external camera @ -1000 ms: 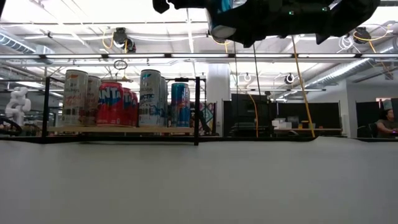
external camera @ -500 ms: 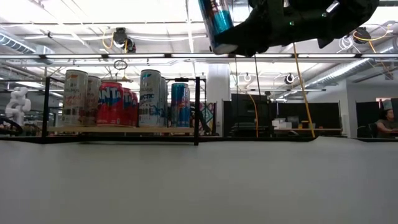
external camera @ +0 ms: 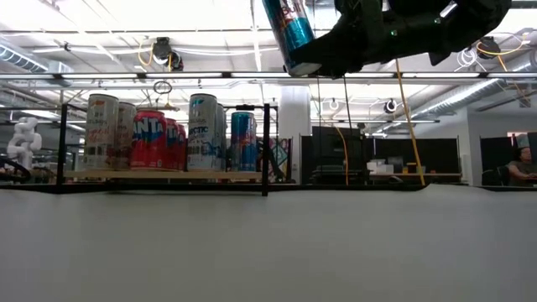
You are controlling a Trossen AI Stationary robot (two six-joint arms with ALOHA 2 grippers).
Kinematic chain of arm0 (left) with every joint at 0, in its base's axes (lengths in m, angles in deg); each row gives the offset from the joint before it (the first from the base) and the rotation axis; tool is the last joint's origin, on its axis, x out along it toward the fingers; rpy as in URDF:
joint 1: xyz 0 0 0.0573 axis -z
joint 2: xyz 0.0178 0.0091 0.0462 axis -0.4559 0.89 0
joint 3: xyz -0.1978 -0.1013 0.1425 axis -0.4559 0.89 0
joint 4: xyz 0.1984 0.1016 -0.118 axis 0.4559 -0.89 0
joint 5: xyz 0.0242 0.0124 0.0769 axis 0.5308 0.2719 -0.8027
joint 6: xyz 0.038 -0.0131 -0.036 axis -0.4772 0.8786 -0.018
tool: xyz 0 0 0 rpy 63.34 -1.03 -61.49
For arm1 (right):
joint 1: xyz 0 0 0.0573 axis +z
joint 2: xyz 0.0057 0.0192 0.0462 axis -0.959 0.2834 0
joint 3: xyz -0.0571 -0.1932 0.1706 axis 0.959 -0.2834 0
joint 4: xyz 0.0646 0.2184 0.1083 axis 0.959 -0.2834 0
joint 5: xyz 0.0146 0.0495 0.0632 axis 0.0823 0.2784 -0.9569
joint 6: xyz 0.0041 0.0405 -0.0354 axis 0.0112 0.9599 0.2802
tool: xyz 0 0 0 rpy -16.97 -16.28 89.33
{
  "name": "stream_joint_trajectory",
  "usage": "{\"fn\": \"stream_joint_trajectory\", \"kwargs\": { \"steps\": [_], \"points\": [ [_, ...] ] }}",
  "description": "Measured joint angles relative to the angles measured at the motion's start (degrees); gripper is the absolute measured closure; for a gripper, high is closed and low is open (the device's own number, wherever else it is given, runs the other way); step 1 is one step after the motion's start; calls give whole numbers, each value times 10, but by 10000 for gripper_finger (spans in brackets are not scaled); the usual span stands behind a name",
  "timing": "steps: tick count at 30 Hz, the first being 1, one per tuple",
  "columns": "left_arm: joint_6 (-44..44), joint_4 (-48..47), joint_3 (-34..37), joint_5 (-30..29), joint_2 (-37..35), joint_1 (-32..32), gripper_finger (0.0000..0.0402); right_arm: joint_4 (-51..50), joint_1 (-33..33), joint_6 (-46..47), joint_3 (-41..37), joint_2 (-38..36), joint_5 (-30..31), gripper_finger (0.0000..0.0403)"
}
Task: Place canned beverage on shelf
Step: Put the blue soda can on the shelf aligned with the other blue soda can
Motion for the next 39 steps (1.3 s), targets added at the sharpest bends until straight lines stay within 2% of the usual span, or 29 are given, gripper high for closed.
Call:
{"fn": "stream_joint_trajectory", "kwargs": {
  "steps": [4,11,19,29,34,39],
  "points": [
    [5,-18,0,3,-1,1,79,0,0,0,0,0,1,231],
    [108,-99,0,31,-1,-10,79,0,0,-2,0,0,1,232],
    [163,-120,0,104,-1,-37,87,-2,0,-7,0,0,0,232],
    [177,-139,0,85,0,-32,160,-4,0,-12,0,-1,-4,232],
    [178,-137,0,82,0,-30,170,-4,1,-9,0,-1,-4,224],
    [177,-137,0,76,1,-24,172,-43,0,9,2,-12,0,186]
  ]
}}
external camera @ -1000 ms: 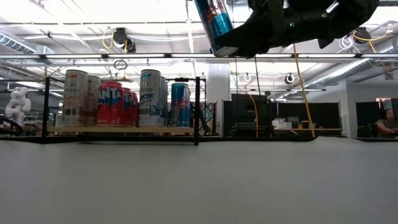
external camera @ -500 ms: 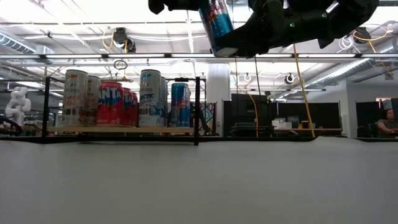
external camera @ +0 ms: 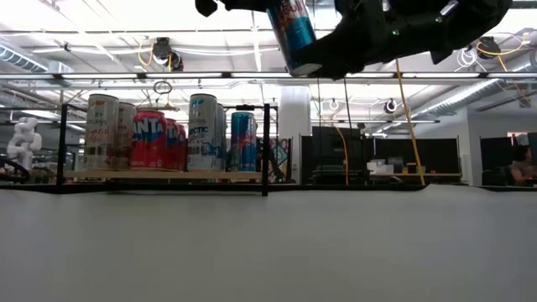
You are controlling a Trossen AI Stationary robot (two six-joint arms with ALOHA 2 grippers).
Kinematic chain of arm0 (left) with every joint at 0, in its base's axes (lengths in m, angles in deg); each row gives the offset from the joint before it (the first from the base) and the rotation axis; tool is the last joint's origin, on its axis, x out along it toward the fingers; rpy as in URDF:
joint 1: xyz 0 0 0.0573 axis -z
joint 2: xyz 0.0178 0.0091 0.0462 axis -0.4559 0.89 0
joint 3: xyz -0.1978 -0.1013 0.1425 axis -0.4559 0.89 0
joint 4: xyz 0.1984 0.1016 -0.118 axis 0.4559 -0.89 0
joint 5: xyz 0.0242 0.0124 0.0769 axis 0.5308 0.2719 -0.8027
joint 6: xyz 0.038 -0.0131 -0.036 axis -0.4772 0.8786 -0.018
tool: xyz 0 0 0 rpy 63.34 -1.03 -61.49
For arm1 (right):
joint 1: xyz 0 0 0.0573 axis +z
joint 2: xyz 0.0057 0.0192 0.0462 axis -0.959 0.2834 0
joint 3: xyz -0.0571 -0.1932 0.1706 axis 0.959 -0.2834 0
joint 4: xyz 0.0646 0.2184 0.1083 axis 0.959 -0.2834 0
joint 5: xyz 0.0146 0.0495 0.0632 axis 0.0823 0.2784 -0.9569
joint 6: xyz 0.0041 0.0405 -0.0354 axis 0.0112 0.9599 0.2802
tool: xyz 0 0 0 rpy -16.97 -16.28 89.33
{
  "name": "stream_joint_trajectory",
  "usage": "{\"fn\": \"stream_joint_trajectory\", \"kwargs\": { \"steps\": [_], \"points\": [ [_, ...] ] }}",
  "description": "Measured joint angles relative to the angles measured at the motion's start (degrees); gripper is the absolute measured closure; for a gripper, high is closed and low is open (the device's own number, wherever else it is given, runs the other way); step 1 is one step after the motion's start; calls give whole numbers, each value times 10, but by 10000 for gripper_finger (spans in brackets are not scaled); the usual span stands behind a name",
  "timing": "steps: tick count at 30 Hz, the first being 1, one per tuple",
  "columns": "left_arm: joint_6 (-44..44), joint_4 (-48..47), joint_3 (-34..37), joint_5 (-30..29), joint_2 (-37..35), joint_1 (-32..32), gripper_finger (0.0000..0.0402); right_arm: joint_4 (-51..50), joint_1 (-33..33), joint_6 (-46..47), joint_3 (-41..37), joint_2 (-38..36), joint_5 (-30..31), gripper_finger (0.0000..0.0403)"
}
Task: Place canned beverage on shelf
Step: Put the blue soda can on the shelf aligned with the other blue soda can
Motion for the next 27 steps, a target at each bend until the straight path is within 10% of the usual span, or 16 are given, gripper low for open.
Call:
{"fn": "stream_joint_trajectory", "kwargs": {
  "steps": [10,27],
  "points": [
    [-76,15,0,-96,-21,-3,174,-231,4,51,-15,-55,-1,137],
    [-132,12,-2,-109,-45,-99,175,-174,79,83,-176,-266,-5,159]
  ]
}}
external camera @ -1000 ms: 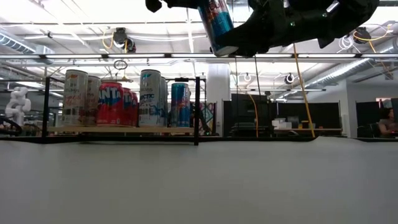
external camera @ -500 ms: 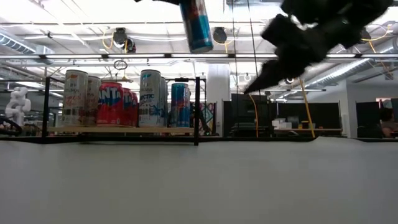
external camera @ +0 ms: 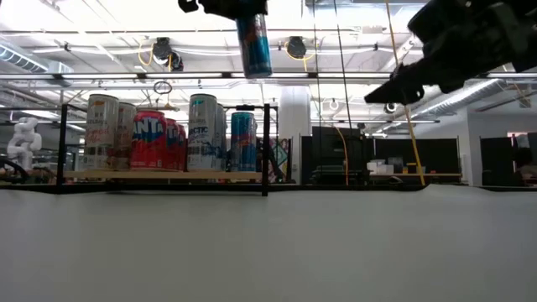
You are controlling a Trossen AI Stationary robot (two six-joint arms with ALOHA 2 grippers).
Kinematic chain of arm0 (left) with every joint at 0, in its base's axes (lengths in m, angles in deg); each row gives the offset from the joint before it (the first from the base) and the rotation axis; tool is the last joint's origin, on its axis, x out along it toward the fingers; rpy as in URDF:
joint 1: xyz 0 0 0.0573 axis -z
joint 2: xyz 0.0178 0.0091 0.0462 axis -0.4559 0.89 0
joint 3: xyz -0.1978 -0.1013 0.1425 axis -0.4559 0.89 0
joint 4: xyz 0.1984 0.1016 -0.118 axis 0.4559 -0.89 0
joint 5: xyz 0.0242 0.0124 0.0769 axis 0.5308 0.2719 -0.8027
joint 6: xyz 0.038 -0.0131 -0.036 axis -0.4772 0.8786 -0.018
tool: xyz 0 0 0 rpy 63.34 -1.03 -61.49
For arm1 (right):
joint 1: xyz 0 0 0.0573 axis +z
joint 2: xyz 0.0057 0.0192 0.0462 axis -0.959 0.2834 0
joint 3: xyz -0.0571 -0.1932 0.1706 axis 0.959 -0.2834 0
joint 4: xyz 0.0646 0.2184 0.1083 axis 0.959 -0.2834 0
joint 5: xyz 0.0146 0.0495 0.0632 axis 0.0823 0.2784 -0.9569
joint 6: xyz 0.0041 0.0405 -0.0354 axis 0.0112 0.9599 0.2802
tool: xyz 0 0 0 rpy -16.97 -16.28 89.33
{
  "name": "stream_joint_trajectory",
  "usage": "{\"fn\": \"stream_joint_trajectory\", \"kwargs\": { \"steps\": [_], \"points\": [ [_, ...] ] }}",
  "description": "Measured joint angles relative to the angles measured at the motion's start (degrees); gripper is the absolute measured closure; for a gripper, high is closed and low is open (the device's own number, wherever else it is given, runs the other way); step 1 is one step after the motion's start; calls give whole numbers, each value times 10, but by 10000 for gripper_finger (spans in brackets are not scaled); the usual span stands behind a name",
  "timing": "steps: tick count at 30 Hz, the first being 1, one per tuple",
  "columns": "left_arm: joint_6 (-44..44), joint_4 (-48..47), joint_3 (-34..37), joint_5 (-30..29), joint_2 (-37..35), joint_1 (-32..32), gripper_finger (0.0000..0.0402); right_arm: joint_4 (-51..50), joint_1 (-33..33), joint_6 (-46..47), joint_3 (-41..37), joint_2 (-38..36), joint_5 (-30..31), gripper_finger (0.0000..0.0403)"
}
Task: Place canned beverage on shelf
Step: Put the blue soda can on the shelf aligned with the other blue soda can
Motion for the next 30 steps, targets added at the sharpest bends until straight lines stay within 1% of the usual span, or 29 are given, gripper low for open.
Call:
{"fn": "stream_joint_trajectory", "kwargs": {
  "steps": [5,7,8,13,16,19,22,30],
  "points": [
    [-18,-27,-7,2,-23,-20,175,8,11,-24,0,-15,0,159],
    [-14,-53,-7,3,-33,-25,175,8,12,-28,0,-15,0,159],
    [2,-70,-8,2,-35,-27,175,8,12,-28,0,-14,0,159],
    [162,-200,9,6,-29,-30,175,7,12,-31,0,-14,0,159],
    [254,-260,20,9,-26,-37,175,8,12,-33,0,-14,0,159],
    [304,-301,21,29,-22,-48,175,8,12,-33,0,-14,0,159],
    [313,-307,21,39,-10,-57,175,9,11,-32,0,-14,0,160],
    [313,-308,21,42,21,-74,175,12,11,-32,0,-14,0,160]
  ]
}}
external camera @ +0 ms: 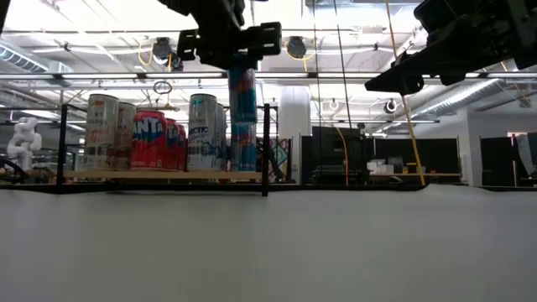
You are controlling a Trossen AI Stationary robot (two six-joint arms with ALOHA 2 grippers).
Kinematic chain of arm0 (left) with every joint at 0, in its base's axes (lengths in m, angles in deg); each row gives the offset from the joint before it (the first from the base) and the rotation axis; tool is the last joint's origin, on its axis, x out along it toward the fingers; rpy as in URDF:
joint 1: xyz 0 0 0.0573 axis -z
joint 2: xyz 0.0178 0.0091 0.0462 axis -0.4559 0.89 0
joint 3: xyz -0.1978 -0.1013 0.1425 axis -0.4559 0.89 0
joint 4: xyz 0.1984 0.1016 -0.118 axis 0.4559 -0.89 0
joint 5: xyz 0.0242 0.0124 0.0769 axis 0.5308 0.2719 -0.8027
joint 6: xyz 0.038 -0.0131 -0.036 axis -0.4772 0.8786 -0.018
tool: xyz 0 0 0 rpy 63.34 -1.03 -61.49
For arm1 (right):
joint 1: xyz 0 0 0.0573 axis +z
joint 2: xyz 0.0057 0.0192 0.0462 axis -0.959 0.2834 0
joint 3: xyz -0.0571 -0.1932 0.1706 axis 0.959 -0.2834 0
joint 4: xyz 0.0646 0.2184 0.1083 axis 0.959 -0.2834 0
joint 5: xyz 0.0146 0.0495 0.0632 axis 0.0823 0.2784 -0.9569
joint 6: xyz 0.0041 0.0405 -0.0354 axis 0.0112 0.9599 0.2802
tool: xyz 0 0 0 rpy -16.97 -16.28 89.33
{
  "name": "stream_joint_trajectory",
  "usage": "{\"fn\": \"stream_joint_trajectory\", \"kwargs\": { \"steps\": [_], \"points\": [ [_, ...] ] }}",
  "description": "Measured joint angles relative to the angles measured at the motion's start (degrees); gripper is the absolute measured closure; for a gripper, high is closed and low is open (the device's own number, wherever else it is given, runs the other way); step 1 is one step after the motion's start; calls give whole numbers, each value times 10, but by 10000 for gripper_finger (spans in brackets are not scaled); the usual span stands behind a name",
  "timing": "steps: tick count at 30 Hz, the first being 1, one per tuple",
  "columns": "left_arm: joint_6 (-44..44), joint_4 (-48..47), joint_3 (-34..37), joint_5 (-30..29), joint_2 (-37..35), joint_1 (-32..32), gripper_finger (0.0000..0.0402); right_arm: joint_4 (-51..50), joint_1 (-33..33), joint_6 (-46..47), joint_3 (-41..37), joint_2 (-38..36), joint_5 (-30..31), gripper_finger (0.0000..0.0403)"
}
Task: Place canned beverage on shelf
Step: Put the blue soda can on the shelf aligned with the other blue soda can
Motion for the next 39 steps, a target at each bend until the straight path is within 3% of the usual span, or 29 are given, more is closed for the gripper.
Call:
{"fn": "stream_joint_trajectory", "kwargs": {
  "steps": [18,26,39],
  "points": [
    [2,-8,0,47,22,-23,175,0,0,3,0,0,0,161],
    [75,-58,0,53,38,-35,175,-1,0,3,0,0,0,161],
    [78,-55,0,81,71,-53,175,-2,0,0,0,0,0,161]
  ]
}}
